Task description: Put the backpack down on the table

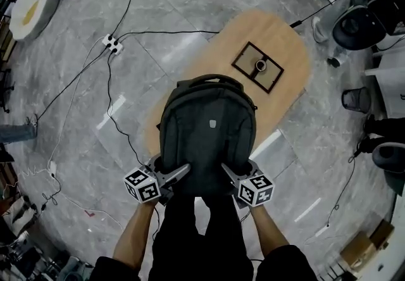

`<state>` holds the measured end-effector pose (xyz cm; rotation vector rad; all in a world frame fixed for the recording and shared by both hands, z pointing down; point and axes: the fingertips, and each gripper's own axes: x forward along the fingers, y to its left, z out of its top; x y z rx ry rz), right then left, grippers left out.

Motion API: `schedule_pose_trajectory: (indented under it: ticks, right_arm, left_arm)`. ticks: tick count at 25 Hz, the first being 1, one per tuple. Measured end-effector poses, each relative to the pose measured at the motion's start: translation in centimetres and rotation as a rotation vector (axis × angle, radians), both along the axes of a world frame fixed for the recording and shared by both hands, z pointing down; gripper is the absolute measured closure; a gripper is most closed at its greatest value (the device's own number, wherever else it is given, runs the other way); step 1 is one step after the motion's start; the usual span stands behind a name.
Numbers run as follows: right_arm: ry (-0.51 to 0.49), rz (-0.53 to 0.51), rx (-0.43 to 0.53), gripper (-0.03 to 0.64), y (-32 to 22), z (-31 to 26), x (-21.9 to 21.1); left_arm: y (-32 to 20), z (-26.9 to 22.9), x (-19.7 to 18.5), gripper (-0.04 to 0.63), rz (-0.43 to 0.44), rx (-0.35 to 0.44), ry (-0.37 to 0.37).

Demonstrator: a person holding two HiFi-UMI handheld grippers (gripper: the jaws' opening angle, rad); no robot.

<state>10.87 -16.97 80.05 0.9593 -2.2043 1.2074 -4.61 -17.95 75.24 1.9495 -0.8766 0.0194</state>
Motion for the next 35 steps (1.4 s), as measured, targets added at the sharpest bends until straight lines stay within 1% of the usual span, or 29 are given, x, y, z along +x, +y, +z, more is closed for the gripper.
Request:
schedule_pose_trajectory:
  ticks: [5, 11, 16, 22, 28, 32, 35]
  right_arm:
    - [0.009, 0.014, -0.079, 0.367, 0.0, 4.0, 0.5]
    - [0.027, 0.04, -0.153, 0.368, -0.5, 7.6, 0.3]
    - [0.03, 0.071, -0.194, 0.36, -1.7, 8.9, 0.0]
    - [0.047, 0.109, -0.248, 0.34, -3.6, 10.6, 0.2]
    - [0.059, 0.15, -0.257, 0.304, -4.3, 11.6, 0.3]
    - [0.081, 0.133, -0.301, 0.272, -4.7, 12.5, 0.0]
    - [0.116, 0.098, -0.332, 0.262, -4.8, 12.6, -0.2]
  left_arm:
    - [-0.4, 4.3, 0.4, 0.229, 0.023, -0.065, -0.009]
    - [-1.6, 8.6, 0.3, 0.229, 0.068, -0.124, -0.023]
    - [-3.2, 10.6, -0.2, 0.229, 0.087, -0.182, -0.015]
    - [-5.3, 13.1, -0.3, 0.227, 0.098, -0.296, -0.033]
    - [-6.2, 15.4, -1.2, 0.224, 0.121, -0.378, -0.046]
    - [-6.3, 17.4, -2.1, 0.204, 0.116, -0.427, -0.074]
    - [-6.3, 17.8, -2.3, 0.195, 0.136, -0.434, -0.058]
